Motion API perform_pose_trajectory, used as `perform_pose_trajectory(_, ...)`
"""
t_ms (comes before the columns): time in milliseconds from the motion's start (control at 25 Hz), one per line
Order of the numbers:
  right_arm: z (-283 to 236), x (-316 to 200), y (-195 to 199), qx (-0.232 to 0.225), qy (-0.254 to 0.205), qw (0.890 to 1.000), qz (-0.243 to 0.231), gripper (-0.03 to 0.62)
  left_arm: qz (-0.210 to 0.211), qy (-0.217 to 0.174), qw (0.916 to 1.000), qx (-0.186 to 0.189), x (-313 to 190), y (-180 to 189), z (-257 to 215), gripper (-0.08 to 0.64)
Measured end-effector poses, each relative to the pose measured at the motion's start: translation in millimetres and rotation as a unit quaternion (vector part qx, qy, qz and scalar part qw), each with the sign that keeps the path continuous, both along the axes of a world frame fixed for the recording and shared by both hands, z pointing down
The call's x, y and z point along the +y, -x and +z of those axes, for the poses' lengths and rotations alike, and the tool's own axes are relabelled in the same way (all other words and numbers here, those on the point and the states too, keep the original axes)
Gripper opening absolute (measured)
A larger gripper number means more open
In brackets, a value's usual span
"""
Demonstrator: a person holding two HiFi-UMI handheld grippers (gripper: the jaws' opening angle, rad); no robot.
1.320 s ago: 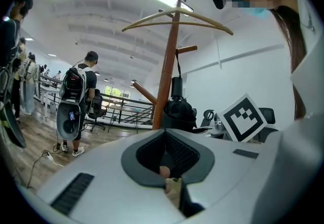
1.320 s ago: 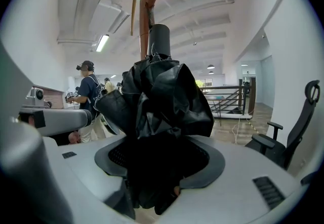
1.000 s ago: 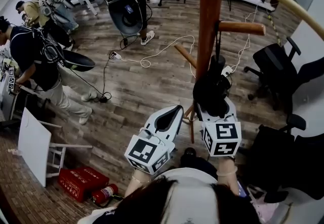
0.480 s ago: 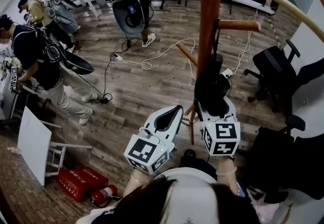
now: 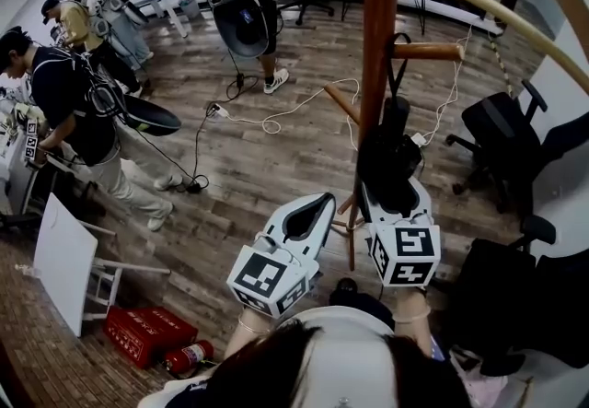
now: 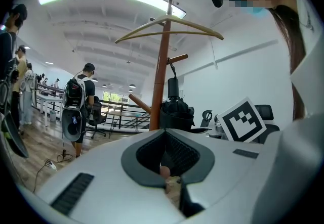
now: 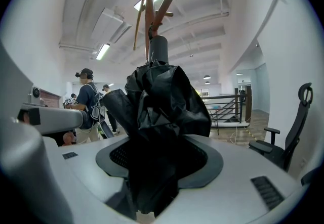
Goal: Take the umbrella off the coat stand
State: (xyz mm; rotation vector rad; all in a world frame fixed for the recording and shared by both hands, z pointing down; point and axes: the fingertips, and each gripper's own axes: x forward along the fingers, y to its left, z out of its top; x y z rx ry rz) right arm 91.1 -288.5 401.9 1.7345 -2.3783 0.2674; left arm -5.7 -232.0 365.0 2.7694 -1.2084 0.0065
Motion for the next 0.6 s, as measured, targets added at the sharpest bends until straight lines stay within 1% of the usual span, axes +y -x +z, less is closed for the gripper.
perform_pose_trajectory(600, -27, 9, -9, -0.011, -0.026, 1.0, 0.006, 0.253, 0.006, -0.012, 0.9999, 0.0, 6, -7, -15, 0.009)
